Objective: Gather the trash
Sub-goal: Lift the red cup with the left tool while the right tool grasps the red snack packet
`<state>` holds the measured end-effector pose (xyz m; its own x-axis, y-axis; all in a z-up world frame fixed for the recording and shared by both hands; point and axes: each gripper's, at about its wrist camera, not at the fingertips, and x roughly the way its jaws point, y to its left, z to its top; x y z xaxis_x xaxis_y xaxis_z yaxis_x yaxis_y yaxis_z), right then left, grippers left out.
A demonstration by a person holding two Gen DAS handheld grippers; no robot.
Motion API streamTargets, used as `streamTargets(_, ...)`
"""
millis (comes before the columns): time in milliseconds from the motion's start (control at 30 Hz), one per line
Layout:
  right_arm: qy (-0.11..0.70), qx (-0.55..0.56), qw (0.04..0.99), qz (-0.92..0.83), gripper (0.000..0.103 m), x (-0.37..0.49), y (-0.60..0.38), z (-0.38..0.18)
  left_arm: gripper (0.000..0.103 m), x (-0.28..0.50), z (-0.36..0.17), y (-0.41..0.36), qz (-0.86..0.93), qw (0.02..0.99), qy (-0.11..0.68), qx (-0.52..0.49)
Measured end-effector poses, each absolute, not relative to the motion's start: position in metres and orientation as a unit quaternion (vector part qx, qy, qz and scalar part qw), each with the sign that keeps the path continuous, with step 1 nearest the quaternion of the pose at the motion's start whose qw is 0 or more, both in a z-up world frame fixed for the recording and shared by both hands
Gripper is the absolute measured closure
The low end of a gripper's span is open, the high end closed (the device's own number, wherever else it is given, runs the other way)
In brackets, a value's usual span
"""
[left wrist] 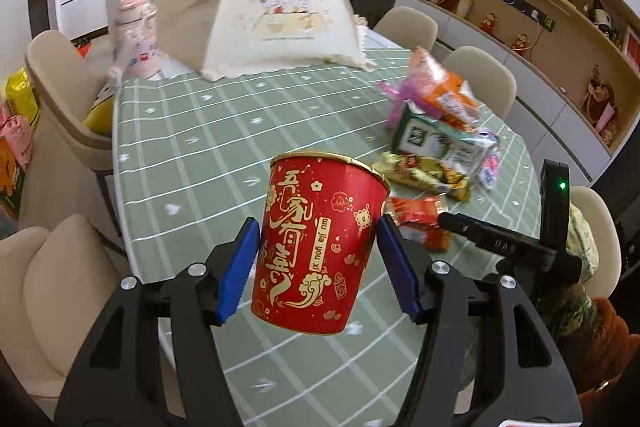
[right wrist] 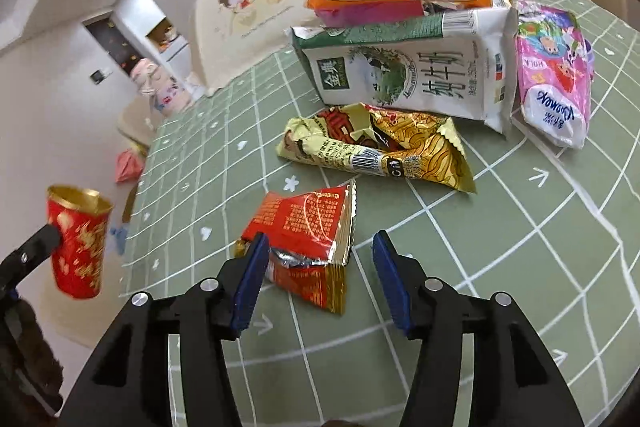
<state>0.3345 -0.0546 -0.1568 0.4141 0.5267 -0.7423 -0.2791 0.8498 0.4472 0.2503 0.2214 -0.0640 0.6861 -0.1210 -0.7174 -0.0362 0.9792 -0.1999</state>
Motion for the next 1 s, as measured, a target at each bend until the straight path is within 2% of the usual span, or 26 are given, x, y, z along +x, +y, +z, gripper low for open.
streamTargets(200,0.482,0.106,0.850,0.186,0.051,0.336,-0.031,-0.157,0.046,0.247,-0.075,0.253,-0.028,0.906,0.409,-0.110)
streamTargets(333,0.485,0.106,0.852,0.167,0.040,0.338,-0.023,-0.158,0.046,0.248,-0.084,0.262,-0.038,0.902,0.414,-0.119)
streamTargets(533,0.477,-0.024,0.868,0.138,0.040,0.337,0.015,-0.158,0.046,0.255,-0.100,0.272,-0.040,0.897,0.424,-0.122)
streamTargets(567,0.474,-0.026,0.869,0.139,0.042,0.337,0.016,-0.158,0.046,0.257,-0.102,0.275,-0.037,0.896,0.425,-0.124)
streamTargets(600,0.472,-0.024,0.869,0.145,0.057,0.336,0.018,-0.156,0.046,0.258,-0.103,0.280,-0.034,0.895,0.425,-0.132)
streamTargets(633,0.474,-0.029,0.869,0.139,0.078,0.336,0.020,-0.155,0.046,0.259,-0.104,0.286,-0.033,0.892,0.427,-0.143)
streamTargets(700,0.467,-0.018,0.872,0.143,0.089,0.332,0.018,-0.149,0.045,0.262,-0.108,0.293,-0.035,0.886,0.435,-0.154)
streamTargets(833,0.447,-0.002,0.883,0.139,0.095,0.322,0.010,-0.130,0.045,0.268,-0.117,0.297,-0.034,0.878,0.448,-0.168)
streamTargets(1000,0.432,0.021,0.892,0.127,0.096,0.308,-0.011,-0.103,0.043,0.284,-0.127,0.290,-0.025,0.869,0.462,-0.177)
